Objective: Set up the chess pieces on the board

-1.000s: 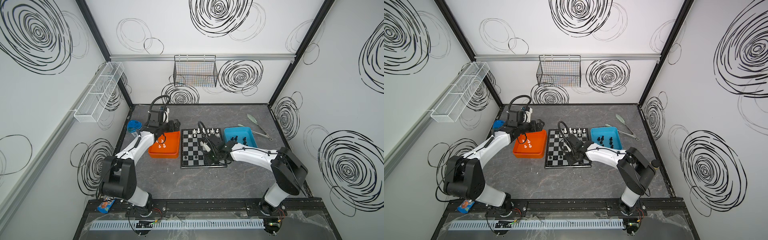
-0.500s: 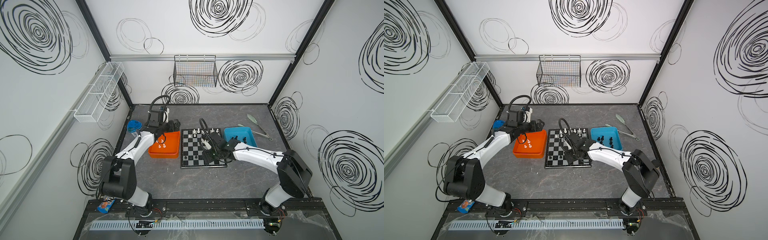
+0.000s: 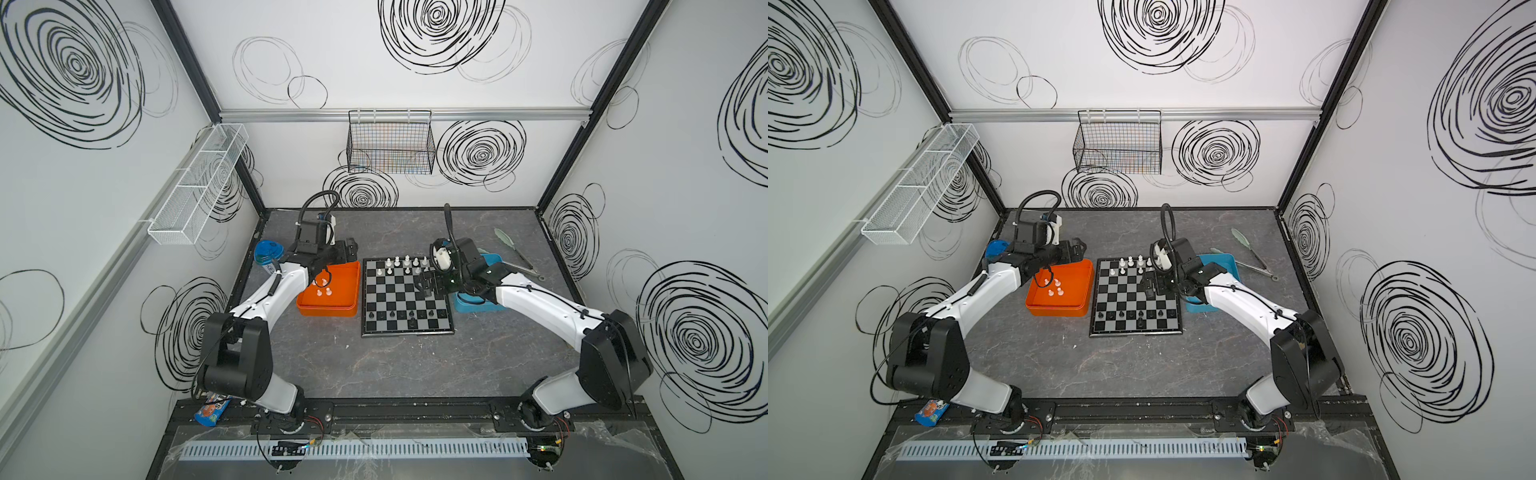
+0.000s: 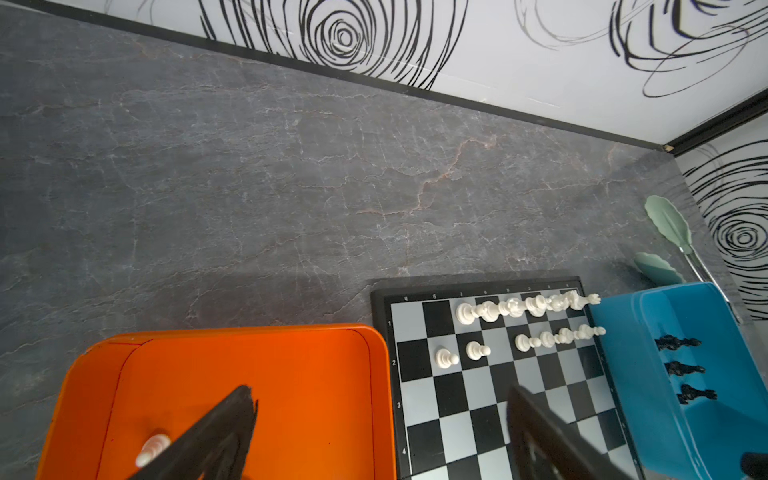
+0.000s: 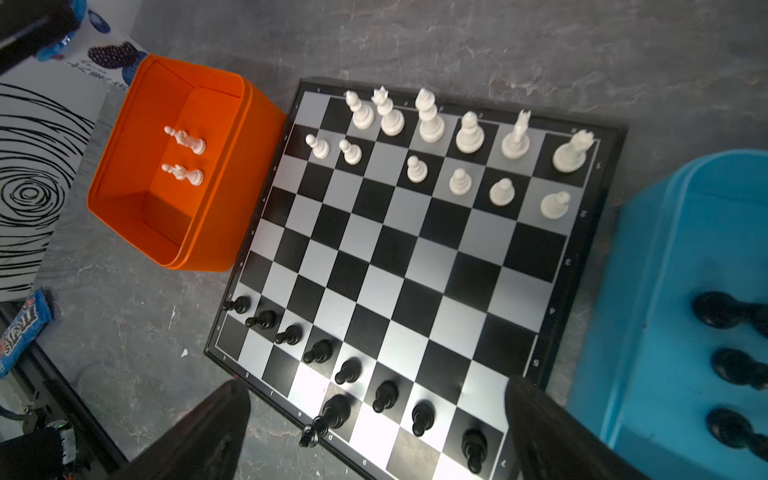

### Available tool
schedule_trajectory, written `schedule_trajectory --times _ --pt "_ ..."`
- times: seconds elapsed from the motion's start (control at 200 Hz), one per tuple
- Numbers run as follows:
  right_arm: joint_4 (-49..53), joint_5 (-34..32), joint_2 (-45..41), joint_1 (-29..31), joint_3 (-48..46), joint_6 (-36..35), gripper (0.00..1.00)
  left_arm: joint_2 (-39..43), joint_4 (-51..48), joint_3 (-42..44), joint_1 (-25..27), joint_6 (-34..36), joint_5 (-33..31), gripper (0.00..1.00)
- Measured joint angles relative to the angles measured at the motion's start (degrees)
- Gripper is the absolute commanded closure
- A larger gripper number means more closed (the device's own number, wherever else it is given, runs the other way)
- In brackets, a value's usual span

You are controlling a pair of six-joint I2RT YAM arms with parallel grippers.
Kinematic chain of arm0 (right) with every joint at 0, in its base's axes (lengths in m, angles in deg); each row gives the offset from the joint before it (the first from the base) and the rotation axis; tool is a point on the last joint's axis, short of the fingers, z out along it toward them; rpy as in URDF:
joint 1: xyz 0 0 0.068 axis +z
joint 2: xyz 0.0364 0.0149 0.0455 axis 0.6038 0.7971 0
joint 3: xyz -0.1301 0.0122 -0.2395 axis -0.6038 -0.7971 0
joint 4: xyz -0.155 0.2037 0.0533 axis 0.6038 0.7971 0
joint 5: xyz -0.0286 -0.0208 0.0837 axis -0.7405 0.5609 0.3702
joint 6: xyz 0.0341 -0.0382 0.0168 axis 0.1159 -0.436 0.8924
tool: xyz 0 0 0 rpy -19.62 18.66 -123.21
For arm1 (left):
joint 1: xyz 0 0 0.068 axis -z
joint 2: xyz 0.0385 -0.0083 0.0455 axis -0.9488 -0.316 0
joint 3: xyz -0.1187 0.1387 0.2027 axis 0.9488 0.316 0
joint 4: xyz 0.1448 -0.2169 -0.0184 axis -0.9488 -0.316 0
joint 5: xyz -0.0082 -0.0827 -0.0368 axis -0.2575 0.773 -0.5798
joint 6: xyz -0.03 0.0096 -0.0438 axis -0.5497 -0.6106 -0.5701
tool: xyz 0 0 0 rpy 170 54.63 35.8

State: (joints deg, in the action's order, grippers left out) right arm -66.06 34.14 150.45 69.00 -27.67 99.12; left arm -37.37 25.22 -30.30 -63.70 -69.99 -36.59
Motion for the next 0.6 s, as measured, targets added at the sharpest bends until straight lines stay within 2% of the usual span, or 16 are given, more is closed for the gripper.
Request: schedule_trajectory --times 0.12,0.365,0.6 --pt "-0.72 1.55 0.24 -2.36 1.42 -0.96 0.0 0.63 -2.8 0.04 -0.68 -2.67 -2.34 0.03" --pt "-2.08 4.17 1.31 -7.04 2.19 -2.93 0.0 0.92 -7.65 0.35 -5.38 -8.7 -4.74 0.02" --pt "-2.58 6.12 1.4 -9.4 0.55 -4.46 0.0 -4.24 -10.05 0.24 -6.01 -12.09 -5.03 0.03"
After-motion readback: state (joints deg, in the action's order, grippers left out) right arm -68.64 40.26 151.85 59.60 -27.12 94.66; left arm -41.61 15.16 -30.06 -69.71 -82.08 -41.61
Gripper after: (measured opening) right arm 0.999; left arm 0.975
